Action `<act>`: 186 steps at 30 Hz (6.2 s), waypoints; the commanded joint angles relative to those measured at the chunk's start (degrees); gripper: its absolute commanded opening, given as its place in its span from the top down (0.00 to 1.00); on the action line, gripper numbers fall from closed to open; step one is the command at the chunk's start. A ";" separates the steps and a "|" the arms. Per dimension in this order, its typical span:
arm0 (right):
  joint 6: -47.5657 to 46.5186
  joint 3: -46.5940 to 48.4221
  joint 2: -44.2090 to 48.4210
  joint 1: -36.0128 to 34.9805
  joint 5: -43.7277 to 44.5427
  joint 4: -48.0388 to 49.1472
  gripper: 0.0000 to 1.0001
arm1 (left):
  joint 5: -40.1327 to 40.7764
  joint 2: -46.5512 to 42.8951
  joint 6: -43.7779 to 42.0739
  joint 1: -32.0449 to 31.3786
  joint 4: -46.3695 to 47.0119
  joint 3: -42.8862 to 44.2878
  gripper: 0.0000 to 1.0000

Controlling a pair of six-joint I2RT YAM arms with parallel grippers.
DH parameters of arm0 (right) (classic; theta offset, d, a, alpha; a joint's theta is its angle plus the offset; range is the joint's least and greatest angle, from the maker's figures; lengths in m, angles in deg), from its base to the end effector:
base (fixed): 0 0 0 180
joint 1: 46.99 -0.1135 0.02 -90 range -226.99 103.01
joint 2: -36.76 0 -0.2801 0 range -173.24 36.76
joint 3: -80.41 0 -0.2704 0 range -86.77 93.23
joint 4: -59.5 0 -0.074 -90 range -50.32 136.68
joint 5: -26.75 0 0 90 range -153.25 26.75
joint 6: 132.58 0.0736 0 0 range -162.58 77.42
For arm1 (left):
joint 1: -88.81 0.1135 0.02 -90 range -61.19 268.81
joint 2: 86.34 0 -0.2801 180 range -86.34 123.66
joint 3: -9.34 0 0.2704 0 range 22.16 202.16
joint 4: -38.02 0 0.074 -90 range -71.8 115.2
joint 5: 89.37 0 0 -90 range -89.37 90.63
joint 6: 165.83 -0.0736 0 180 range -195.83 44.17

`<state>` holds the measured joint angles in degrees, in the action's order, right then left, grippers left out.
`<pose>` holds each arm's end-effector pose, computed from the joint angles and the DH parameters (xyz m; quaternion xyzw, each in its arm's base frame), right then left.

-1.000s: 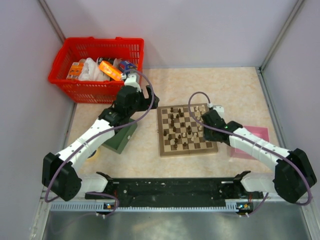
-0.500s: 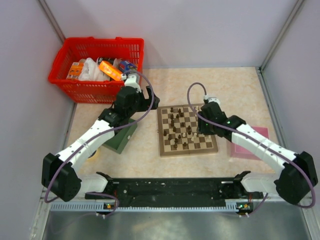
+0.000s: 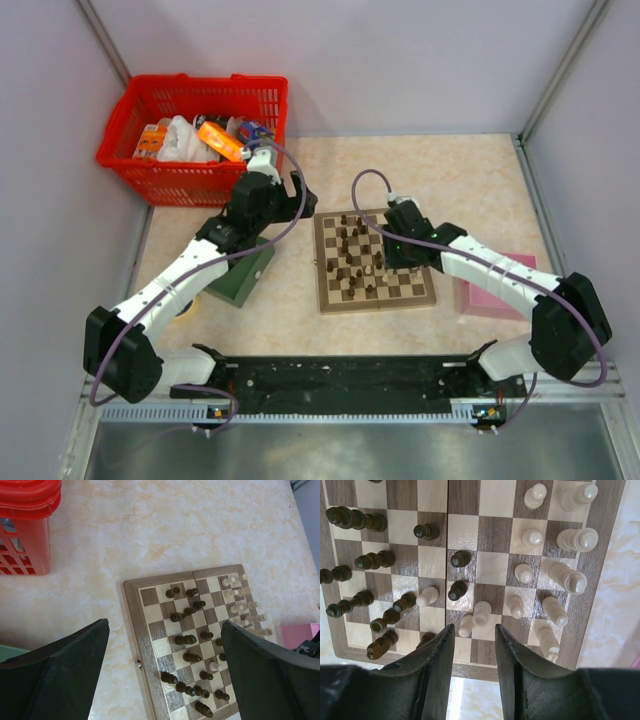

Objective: Set up the chess pieces on the board

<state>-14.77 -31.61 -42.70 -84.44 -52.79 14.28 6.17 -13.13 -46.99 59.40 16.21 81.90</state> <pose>0.2575 0.1804 0.2127 -0.0541 0.9529 0.0803 0.2874 0.3045 -0.1635 0.3223 -0.0227 0.8304 -0.2351 0.5046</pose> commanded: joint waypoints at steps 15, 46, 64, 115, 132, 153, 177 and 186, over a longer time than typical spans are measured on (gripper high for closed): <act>-1.27 3.73 -5.00 -0.87 1.32 2.08 0.64 | -0.09 -2.28 -0.01 0.76 2.75 -0.59 0.01; -1.71 3.99 -8.34 -1.22 1.85 1.55 0.69 | -0.18 -3.25 0.16 1.72 2.58 -1.56 0.01; -1.80 4.52 -6.94 -1.66 2.29 -0.20 0.70 | -0.44 -3.60 0.25 1.90 2.67 -1.91 0.01; -0.22 4.97 7.20 -1.84 4.74 -4.68 0.89 | -0.79 -3.60 0.34 2.16 2.93 -2.18 0.01; 8.49 -9.89 16.71 -1.83 8.17 -10.93 0.90 | -1.41 -4.48 1.04 2.08 3.72 -2.79 0.01; 9.45 -14.99 14.68 0.18 9.76 -3.64 0.90 | -1.50 -4.04 1.31 2.08 3.98 -2.97 0.01; 7.78 -16.84 14.60 2.56 8.09 -1.00 0.82 | -2.73 -2.99 1.83 2.16 4.86 -2.79 0.01; 7.08 -14.91 17.49 2.56 6.85 -2.31 0.65 | -3.17 -2.99 1.75 2.16 4.95 -2.53 0.01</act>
<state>-6.92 -48.27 -28.10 -82.41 -45.76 11.50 3.94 -16.19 -45.51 61.28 18.17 79.35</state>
